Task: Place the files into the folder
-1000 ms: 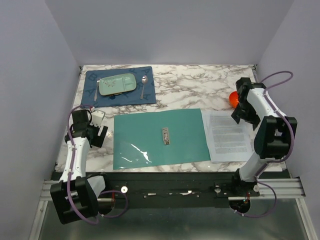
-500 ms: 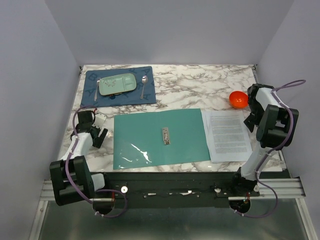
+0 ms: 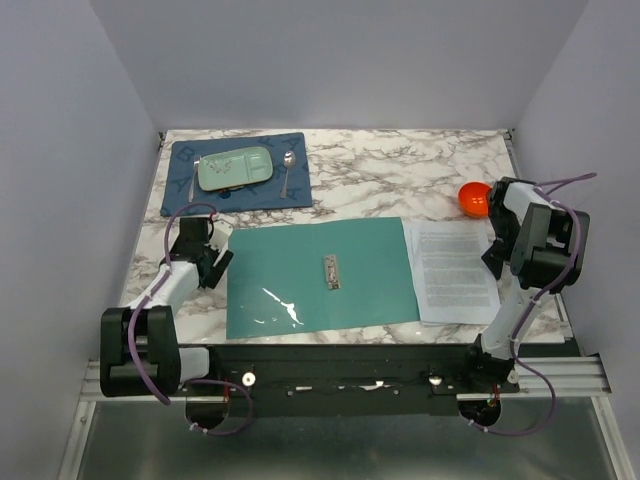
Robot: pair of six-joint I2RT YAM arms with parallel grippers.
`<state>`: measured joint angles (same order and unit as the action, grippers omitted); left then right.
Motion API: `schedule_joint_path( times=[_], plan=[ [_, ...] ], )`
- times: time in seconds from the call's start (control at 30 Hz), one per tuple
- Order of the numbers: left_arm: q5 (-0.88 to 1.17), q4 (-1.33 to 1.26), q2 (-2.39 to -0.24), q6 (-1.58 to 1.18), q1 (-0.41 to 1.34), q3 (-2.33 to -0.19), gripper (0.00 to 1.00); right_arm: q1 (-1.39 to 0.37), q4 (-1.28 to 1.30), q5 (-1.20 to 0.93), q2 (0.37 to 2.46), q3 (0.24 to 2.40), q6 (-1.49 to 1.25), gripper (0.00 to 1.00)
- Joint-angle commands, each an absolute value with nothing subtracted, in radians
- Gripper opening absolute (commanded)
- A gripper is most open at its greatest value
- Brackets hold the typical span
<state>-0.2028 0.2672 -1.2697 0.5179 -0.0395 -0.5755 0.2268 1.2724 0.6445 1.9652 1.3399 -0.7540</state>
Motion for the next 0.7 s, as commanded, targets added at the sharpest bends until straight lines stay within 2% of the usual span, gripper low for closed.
schedule_joint_path(
  times=[0.0, 0.43, 0.67],
  plan=[
    [-0.189, 0.276, -1.299, 0.468, -0.018, -0.558, 0.99, 0.207, 1.206, 0.583, 1.947, 1.292, -0.741, 0.94],
    [-0.172, 0.295, -1.302, 0.422, 0.052, -0.574, 0.99, 0.086, 1.097, 0.468, 1.888, 1.189, -0.703, 0.93],
    [-0.166, 0.296, -1.310, 0.411, 0.058, -0.577, 0.99, -0.049, 1.069, 0.466, 1.884, 1.163, -0.683, 0.93]
  ],
)
